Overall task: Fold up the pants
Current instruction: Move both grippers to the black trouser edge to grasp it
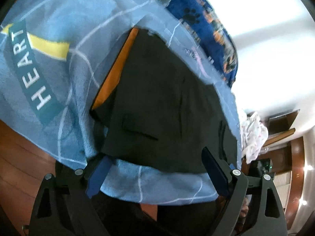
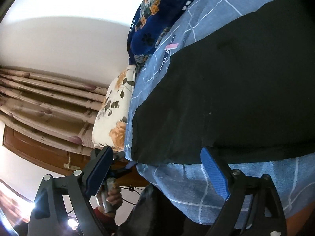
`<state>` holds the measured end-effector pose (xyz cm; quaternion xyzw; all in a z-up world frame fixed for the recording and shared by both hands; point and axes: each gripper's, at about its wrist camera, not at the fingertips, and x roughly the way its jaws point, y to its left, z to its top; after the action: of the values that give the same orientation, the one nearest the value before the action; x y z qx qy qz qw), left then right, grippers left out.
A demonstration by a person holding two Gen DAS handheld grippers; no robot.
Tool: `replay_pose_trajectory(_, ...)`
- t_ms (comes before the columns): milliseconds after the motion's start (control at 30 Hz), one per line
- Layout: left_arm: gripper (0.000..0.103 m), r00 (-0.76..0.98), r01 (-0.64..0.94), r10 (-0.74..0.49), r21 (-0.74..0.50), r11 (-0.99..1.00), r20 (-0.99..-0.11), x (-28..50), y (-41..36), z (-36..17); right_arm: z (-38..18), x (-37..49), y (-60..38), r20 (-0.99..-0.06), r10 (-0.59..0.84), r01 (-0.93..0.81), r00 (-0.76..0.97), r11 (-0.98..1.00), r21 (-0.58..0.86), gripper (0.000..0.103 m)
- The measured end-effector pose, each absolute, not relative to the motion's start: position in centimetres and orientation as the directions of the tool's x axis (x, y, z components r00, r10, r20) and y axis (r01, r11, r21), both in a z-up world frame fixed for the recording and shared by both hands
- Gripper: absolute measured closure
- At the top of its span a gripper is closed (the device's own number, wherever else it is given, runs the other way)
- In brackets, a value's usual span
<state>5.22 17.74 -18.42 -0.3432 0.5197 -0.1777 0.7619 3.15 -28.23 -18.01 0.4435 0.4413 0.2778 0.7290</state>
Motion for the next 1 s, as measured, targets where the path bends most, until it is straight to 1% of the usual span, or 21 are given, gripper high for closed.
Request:
replay_pose_trajectory(100, 0.014, 0.402, -0.049, -0.661, -0.735, 0.676, -0.634, 5.2, 17.6, -18.2, -17.9, 3.0, -28.3, -0.404, 0.791, -0.018, 0.459, 0.463, 0.886, 0.012)
replay_pose_trajectory(300, 0.014, 0.494, 0.002, -0.711, -0.817, 0.576, -0.500, 5.4, 18.6, -16.7, -17.8, 3.2, -28.2, -0.399, 0.790, -0.012, 0.465, 0.456, 0.890, 0.009)
replay_pose_trajectory(333, 0.014, 0.503, 0.004, -0.707, -0.817, 0.577, -0.497, 5.5, 18.6, -16.6, -17.8, 3.2, -28.3, -0.398, 0.791, -0.012, 0.464, 0.455, 0.890, 0.008)
replay_pose_trajectory(433, 0.014, 0.488, -0.042, -0.669, -0.781, 0.623, -0.560, 5.9, 18.2, -17.3, -18.0, 3.1, -28.1, -0.401, 0.793, -0.006, 0.458, 0.454, 0.891, 0.007)
replay_pose_trajectory(533, 0.014, 0.477, -0.092, -0.678, -0.799, 0.595, -0.559, 5.4, 18.3, -18.3, -18.1, 3.1, -28.0, -0.407, 0.794, 0.002, 0.452, 0.455, 0.891, 0.007)
replay_pose_trajectory(700, 0.014, 0.498, -0.146, -0.632, -0.776, 0.613, -0.593, 6.0, 18.8, -19.0, -17.6, 3.1, -28.0, -0.403, 0.792, -0.010, 0.459, 0.458, 0.889, 0.006)
replay_pose_trajectory(800, 0.014, 0.508, -0.159, -0.629, -0.782, 0.603, -0.588, 6.3, 19.0, -19.2, -17.8, 3.1, -27.8, -0.408, 0.791, -0.003, 0.455, 0.460, 0.888, 0.005)
replay_pose_trajectory(867, 0.014, 0.503, -0.145, -0.617, -0.763, 0.629, -0.605, 6.3, 18.7, -19.0, -17.9, 3.1, -27.6, -0.412, 0.793, 0.000, 0.449, 0.461, 0.888, 0.005)
replay_pose_trajectory(933, 0.017, 0.503, -0.125, -0.592, -0.730, 0.672, -0.630, 6.3, 18.2, -18.5, -17.9, 3.1, -27.4, -0.412, 0.794, 0.001, 0.446, 0.460, 0.888, 0.005)
replay_pose_trajectory(1000, 0.018, 0.495, -0.136, -0.585, -0.722, 0.678, -0.642, 6.1, 18.3, -18.5, -17.7, 3.0, -27.2, -0.410, 0.797, -0.005, 0.444, 0.459, 0.888, 0.005)
